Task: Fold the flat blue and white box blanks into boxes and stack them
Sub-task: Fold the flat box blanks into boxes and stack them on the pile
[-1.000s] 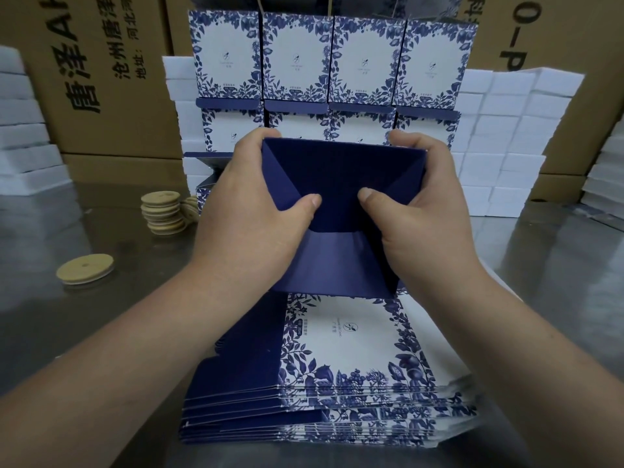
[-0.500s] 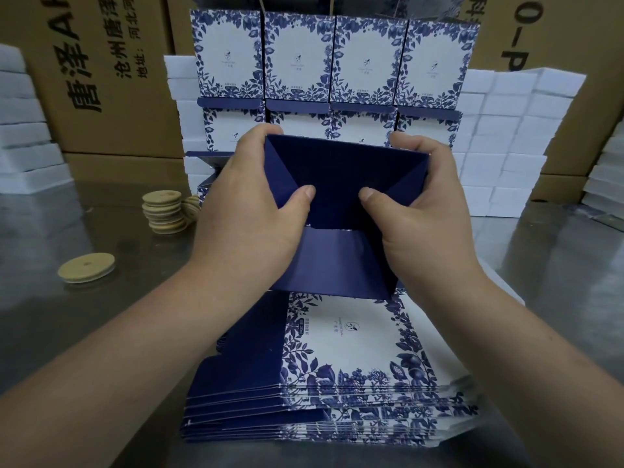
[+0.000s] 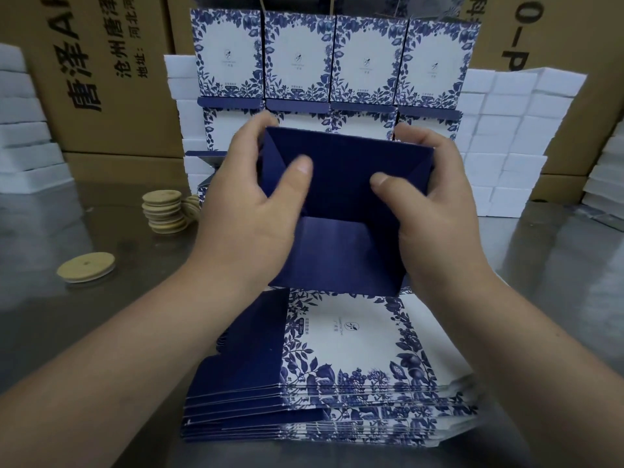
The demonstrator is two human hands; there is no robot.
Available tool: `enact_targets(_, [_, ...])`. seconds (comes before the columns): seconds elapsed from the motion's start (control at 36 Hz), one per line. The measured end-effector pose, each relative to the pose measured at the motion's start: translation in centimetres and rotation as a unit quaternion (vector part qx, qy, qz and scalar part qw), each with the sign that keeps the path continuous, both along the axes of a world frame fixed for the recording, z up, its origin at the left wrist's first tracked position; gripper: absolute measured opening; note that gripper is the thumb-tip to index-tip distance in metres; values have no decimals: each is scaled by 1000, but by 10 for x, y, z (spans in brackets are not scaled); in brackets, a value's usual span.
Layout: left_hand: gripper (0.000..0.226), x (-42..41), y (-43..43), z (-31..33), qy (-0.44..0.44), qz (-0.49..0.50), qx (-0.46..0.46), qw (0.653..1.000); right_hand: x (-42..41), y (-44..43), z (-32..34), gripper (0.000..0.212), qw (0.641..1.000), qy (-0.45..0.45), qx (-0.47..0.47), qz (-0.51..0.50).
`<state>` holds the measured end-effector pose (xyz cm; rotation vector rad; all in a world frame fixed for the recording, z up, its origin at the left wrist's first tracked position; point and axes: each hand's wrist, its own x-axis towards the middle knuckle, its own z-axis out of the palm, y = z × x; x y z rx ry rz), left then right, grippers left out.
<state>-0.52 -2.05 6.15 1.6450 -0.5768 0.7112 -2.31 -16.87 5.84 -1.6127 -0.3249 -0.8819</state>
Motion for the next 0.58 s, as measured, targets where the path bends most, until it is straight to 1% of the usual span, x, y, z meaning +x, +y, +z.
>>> enact_targets(0.06, [64,0,1,1,31,-56,-59,996,-4,2,3,45,1000,3,20,2])
enact_targets(0.11, [71,1,2,2,73,-90,-95,989,-6,3,5,49,999,5,44,8])
enact_targets(0.14, [71,1,2,3,100,-112,-108,983,-7,3,6,49,999,5,52,9])
enact_targets(0.17, [65,0,2,3,128,-144,-126,973,-8,2,7,50,999,3,53,11])
enact_targets(0.22, [49,0,0,2,191,-241,-176,935,-8,0,7,51,999,-7,42,12])
enact_targets(0.28, [59,-2,-3,4,241,-326,-208,890,-8,-3,6,48,999,-18,27,7])
enact_targets(0.33, [63,-2,-3,7,261,-346,-239,869,-6,-4,4,35,999,-39,5,3])
enact_targets(0.39, [54,1,-2,9,280,-320,-272,863,-4,-4,1,24,998,-63,-31,-1])
enact_targets(0.44, [42,3,-2,8,277,-284,-279,874,-3,-2,-1,27,996,-82,-43,3])
enact_targets(0.5, [29,6,-1,6,250,-262,-270,892,0,-6,-2,37,997,-73,-14,12])
enact_targets(0.56, [23,8,0,6,214,-263,-272,900,3,-5,2,59,999,-2,-15,38])
enact_targets(0.58, [22,8,0,6,199,-271,-275,901,5,-6,3,69,998,26,0,64])
